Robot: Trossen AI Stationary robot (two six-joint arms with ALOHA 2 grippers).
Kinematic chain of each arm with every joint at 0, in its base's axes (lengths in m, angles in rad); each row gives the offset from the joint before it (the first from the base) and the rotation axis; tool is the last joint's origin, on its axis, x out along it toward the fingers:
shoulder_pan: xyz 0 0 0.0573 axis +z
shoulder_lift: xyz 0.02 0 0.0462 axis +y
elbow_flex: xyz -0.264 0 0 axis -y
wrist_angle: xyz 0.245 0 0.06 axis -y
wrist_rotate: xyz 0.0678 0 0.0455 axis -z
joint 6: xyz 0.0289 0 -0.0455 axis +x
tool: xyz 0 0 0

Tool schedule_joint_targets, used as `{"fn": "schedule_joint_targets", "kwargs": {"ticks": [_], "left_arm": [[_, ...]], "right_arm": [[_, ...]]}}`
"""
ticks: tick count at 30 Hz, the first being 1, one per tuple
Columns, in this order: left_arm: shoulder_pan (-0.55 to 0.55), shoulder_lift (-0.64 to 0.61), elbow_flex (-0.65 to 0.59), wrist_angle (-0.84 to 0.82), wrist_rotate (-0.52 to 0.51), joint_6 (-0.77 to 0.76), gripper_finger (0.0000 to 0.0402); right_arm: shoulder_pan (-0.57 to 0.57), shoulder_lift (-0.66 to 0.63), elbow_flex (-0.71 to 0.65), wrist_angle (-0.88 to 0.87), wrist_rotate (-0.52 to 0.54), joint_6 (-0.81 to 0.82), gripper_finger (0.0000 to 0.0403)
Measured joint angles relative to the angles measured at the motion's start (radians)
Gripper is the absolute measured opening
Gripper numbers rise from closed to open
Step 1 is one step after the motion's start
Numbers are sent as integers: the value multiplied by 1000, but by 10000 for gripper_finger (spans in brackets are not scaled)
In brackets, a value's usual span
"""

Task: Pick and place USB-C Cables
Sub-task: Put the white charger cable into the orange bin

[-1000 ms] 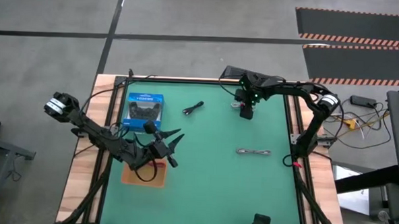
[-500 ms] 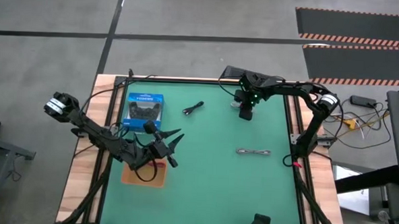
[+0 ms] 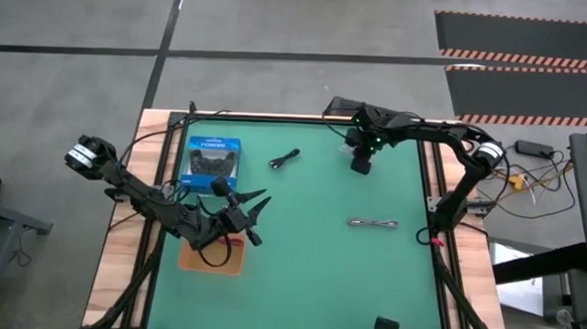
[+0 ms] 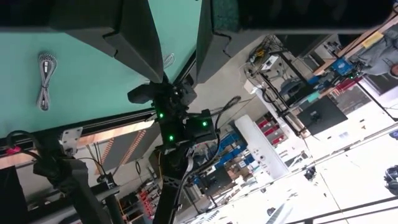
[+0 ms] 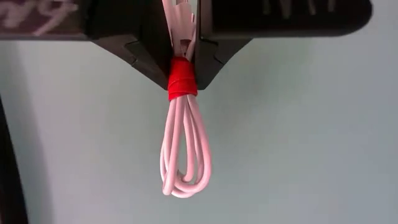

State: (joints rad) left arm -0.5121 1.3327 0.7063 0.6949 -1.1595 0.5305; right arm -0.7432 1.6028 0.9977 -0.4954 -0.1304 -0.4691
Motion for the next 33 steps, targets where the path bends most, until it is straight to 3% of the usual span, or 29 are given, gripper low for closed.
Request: {"fn": "schedule_joint_targets", "kwargs": {"ticks": [11, 22, 29, 33], "left_arm": [[0, 0, 0, 0, 2, -27, 82], [-5, 0, 0, 0, 3, -29, 82], [-6, 0, 0, 1, 5, -30, 82], [-6, 0, 0, 3, 4, -30, 82]], "right_arm": [[140, -156, -50, 59, -35, 107, 33], [405, -370, -245, 364, -22, 305, 33], [577, -438, -354, 622, 152, 397, 33], [651, -443, -402, 752, 192, 430, 33]]}}
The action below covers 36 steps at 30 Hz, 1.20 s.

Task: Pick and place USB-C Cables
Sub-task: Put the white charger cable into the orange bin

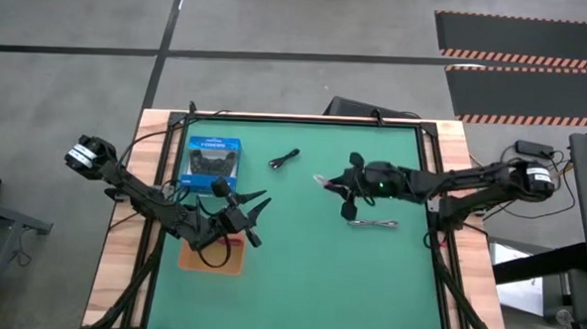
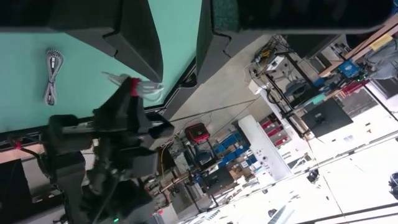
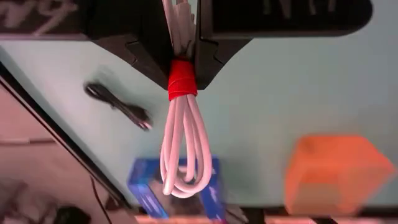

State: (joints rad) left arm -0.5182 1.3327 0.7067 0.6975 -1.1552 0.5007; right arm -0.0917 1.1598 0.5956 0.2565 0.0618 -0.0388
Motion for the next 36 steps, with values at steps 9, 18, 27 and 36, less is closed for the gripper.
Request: {"fn": "schedule_joint_targets", "kwargs": {"ticks": [9, 18, 27, 36], "left_arm": [[0, 0, 0, 0, 0, -32, 82], [0, 0, 0, 0, 6, -166, 82], [1, 0, 0, 1, 166, -372, 82], [1, 64, 7, 78, 262, -471, 82]], "right_arm": [[104, 2, -163, 420, 21, 79, 34], [191, 3, -294, 753, 21, 80, 34], [258, 18, -358, 914, 20, 56, 34], [307, 134, -327, 1081, 18, -2, 34]]}}
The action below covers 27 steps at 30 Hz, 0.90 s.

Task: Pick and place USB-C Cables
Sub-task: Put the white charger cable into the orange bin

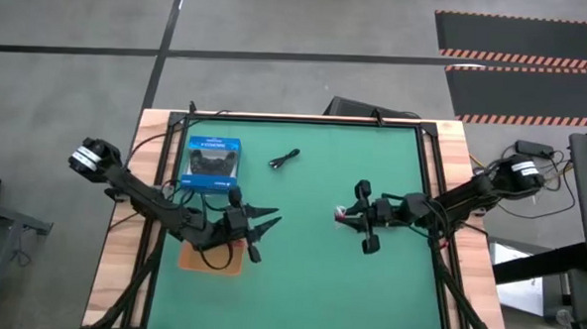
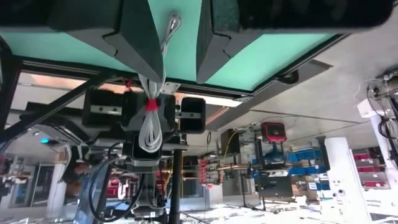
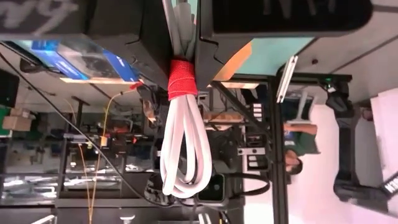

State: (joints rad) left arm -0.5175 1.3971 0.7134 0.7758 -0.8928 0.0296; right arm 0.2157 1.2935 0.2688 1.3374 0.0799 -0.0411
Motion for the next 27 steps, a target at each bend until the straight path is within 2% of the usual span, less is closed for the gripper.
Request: {"fn": "schedule_joint_targets", "kwargs": {"ticks": [8, 14, 19, 27], "left_arm": [[0, 115, 50, 67, 34, 0, 82], [-1, 191, 92, 113, 56, -2, 82], [0, 242, 118, 108, 61, -39, 82], [12, 302, 130, 106, 63, -220, 82]], "right_arm": [[26, 184, 81, 154, -1, -27, 34], [29, 264, 125, 212, -9, -30, 34], [29, 269, 138, 226, -10, -29, 34], [31, 232, 136, 223, -62, -10, 34]]}}
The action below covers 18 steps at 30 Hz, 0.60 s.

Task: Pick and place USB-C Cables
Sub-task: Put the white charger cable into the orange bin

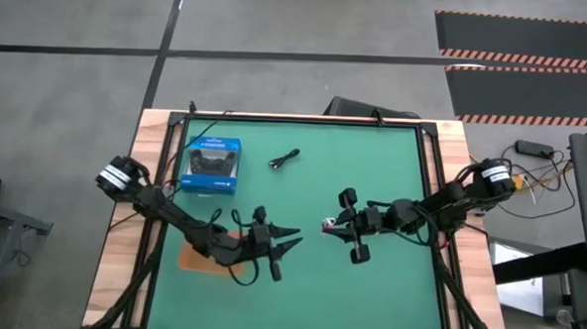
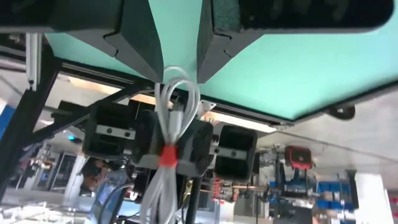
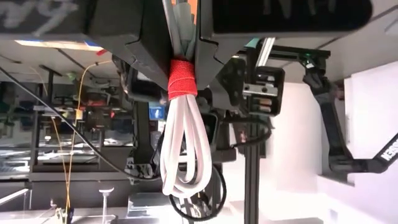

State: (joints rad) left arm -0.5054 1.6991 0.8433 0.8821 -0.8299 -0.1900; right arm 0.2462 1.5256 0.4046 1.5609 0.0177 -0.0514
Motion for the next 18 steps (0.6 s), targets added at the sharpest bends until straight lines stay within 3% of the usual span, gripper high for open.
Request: {"fn": "schedule_joint_targets", "kwargs": {"ticks": [9, 18], "left_arm": [[36, 91, 39, 131, 58, -33, 82], [76, 143, 114, 129, 146, 10, 82]], "right_arm": [[0, -3, 0, -3, -1, 15, 34], [5, -3, 9, -10, -52, 30, 34]]}}
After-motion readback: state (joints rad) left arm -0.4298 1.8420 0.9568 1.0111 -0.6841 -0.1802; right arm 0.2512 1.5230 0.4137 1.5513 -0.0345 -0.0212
